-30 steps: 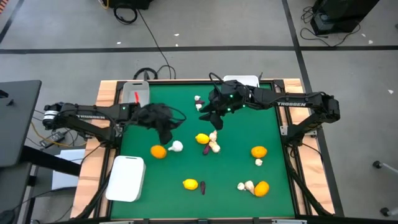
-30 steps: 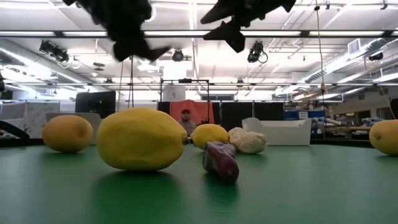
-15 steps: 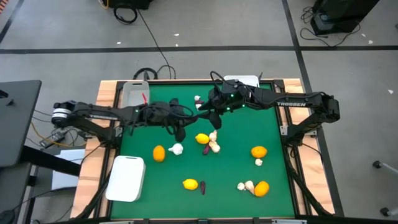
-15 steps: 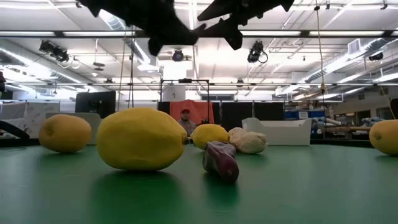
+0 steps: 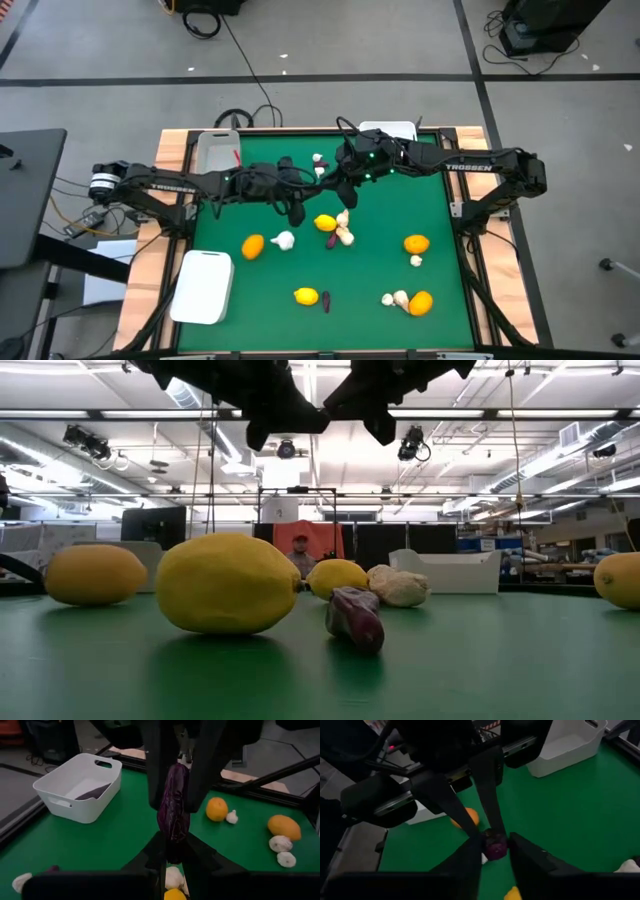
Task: Sort produce into baskets
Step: Put the eggplant into the top white bin
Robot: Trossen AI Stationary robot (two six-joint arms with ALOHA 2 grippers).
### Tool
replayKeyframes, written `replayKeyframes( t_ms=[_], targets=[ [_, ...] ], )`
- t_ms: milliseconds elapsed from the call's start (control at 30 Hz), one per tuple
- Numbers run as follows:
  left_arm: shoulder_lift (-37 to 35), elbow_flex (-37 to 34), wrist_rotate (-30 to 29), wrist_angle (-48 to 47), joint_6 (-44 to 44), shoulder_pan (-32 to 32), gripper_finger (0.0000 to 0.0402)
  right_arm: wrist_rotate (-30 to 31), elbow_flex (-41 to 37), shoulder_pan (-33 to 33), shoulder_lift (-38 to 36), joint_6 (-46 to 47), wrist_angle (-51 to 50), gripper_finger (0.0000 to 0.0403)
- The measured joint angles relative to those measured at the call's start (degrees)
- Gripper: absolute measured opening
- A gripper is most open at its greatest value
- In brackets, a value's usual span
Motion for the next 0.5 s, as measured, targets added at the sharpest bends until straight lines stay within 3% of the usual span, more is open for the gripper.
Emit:
replayKeyframes(
  t_ms=[133, 233, 500],
  targets=[
    [0.0, 0.0, -1.5, 0.0, -2.6, 0.0, 0.0054, -0.1, 0.0, 0.0, 0.0, -0.9, 0.1, 0.0021],
    [0.0, 0.0, -4.1, 0.0, -8.2, -0.1, 0.0066, 1.6, 0.0, 0.0, 0.0, -0.9, 0.2, 0.0018],
    [0.0, 0.0, -6.1, -9.0, -11.9, 1.4, 0.0189, 15.9, 0.0, -2.0, 0.0, -0.9, -5.0, 0.0016]
  ],
)
